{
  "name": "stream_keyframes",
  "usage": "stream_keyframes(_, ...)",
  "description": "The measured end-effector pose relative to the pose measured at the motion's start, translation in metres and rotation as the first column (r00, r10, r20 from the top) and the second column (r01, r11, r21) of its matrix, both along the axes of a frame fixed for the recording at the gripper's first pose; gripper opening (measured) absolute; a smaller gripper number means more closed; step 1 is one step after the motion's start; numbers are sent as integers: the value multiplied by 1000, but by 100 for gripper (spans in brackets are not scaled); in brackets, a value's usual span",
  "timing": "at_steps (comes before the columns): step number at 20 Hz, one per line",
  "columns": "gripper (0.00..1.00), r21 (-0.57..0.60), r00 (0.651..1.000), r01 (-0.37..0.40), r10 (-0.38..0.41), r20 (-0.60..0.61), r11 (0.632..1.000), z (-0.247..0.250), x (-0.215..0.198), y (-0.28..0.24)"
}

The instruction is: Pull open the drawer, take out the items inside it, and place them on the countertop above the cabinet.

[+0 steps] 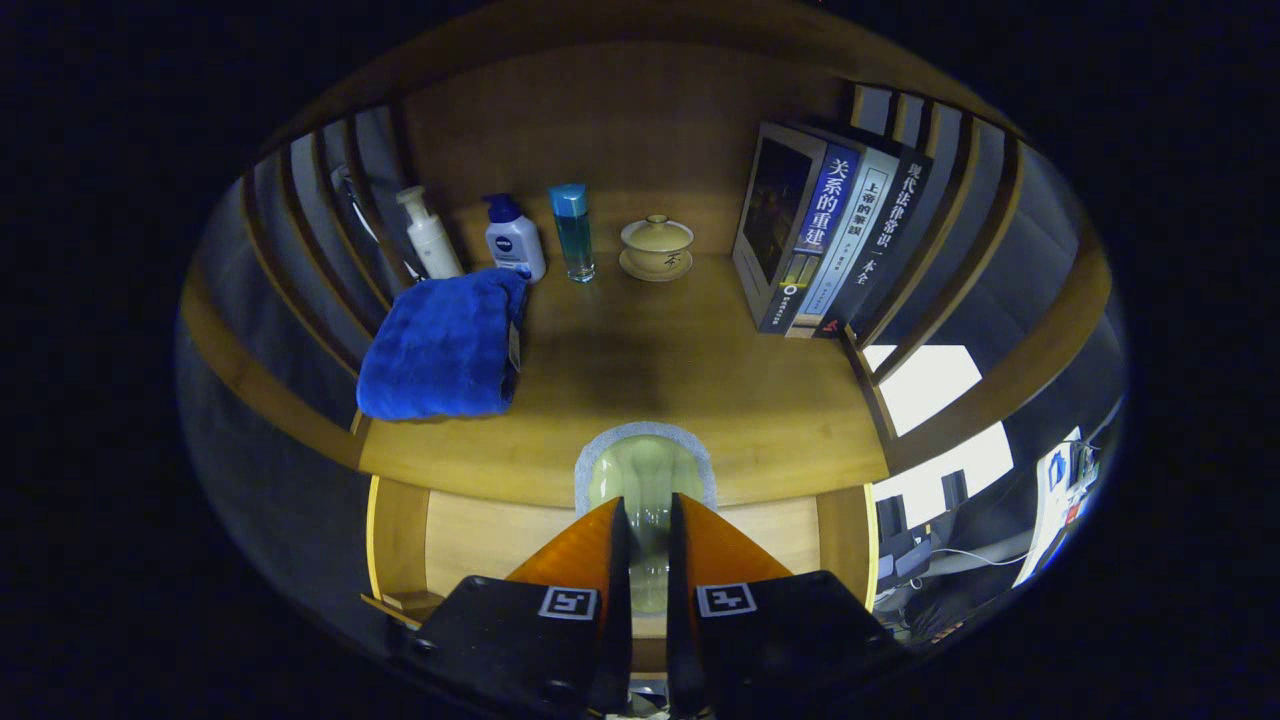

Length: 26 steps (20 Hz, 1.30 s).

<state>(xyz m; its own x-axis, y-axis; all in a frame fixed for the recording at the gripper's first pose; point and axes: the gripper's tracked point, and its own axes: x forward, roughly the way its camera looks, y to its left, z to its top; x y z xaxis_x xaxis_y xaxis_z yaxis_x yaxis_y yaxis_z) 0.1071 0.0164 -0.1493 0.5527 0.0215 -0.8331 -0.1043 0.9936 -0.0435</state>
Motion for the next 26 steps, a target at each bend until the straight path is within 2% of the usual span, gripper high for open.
stream_keyframes(10, 23, 22, 999, 48, -48, 23, 999, -27, 94, 16)
stream_keyframes(12, 28, 25, 997, 70, -71, 43, 997, -29, 103, 14)
stream_keyframes(16, 90, 66, 990, 95, -101, 96, 993, -28, 98, 15)
stream_keyframes(19, 99, 133, 971, 123, -147, 187, 983, -14, 87, 10)
stream_keyframes(23, 99, 205, 926, 121, -185, 330, 971, 5, 64, 11)
stream_keyframes(26, 99, 212, 908, 71, -151, 391, 975, 22, 26, 15)
